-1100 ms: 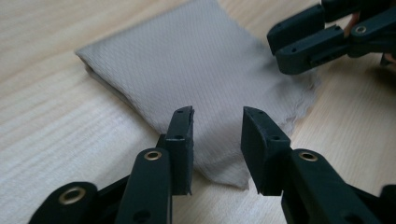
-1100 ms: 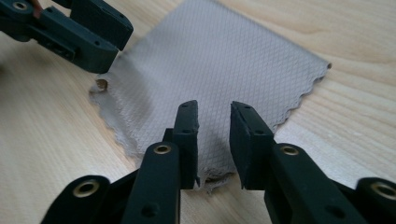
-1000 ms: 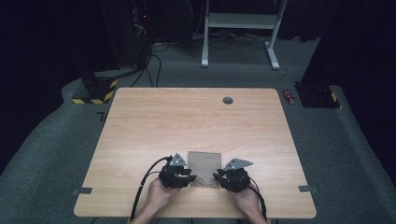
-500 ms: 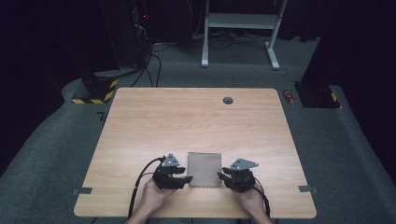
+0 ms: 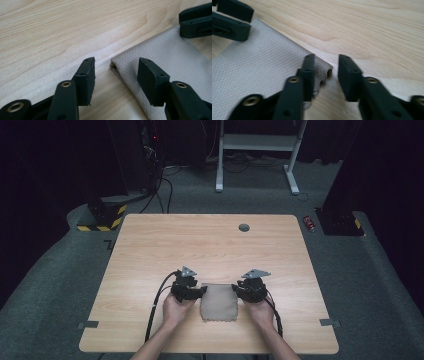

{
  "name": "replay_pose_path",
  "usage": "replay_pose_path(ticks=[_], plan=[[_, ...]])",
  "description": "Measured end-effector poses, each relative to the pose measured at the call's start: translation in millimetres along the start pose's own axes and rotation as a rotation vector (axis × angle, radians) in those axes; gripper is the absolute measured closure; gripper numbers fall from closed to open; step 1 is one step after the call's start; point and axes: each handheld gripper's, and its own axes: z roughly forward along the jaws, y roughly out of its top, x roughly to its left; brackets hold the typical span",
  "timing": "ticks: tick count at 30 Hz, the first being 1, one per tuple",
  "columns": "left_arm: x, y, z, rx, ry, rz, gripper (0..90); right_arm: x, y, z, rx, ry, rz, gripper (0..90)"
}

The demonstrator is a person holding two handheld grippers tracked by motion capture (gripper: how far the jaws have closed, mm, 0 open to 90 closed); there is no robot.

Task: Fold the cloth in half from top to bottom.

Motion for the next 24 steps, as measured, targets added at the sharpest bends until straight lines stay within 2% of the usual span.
replay_pose_path(ticks=[1,3,4,9,12,13,16,20,21,22,23,24], plan=[[-0.2,1.8,4.7,0.001,-0.003,-0.008,50.3,-0.7,1.8,5.8,0.021,0.0,-0.019,83.2],[0.0,2.0,6.0,-0.002,-0.002,-0.006,53.2,-1.8,3.6,7.3,0.02,0.005,-0.016,87.5],[-0.2,1.9,6.9,-0.008,-0.004,-0.007,53.2,-1.8,3.6,7.3,0.02,0.005,-0.016,87.5],[2.3,1.5,8.0,-0.008,-0.032,0.022,75.3,-3.6,7.1,8.8,0.029,0.013,-0.035,89.6],[5.5,1.6,8.3,-0.004,-0.057,0.014,85.2,-3.7,9.3,9.6,0.036,0.01,-0.041,89.8],[8.6,1.5,8.5,-0.005,-0.08,0.001,86.5,-3.4,10.6,10.1,0.039,0.007,-0.042,89.8],[10.6,1.8,8.6,-0.008,-0.08,0.005,88.0,-3.9,15.1,11.7,0.037,0.001,-0.049,89.8],[14.1,11.3,9.6,-0.003,-0.069,0.019,88.3,-5.3,19.9,15.0,0.04,-0.006,-0.045,89.9],[18.2,17.7,10.9,-0.001,-0.072,0.015,88.4,-7.5,23.1,16.0,0.032,-0.012,-0.026,89.8],[18.2,17.7,10.9,-0.001,-0.072,0.015,88.4,-7.5,23.1,16.0,0.032,-0.012,-0.026,89.8],[19.9,20.4,11.7,-0.007,-0.069,0.011,88.4,-9.2,25.6,16.5,0.023,-0.018,-0.003,89.8],[21.8,22.2,12.3,-0.019,-0.069,-0.005,88.4,-9.2,25.6,16.5,0.023,-0.018,-0.003,89.8]])
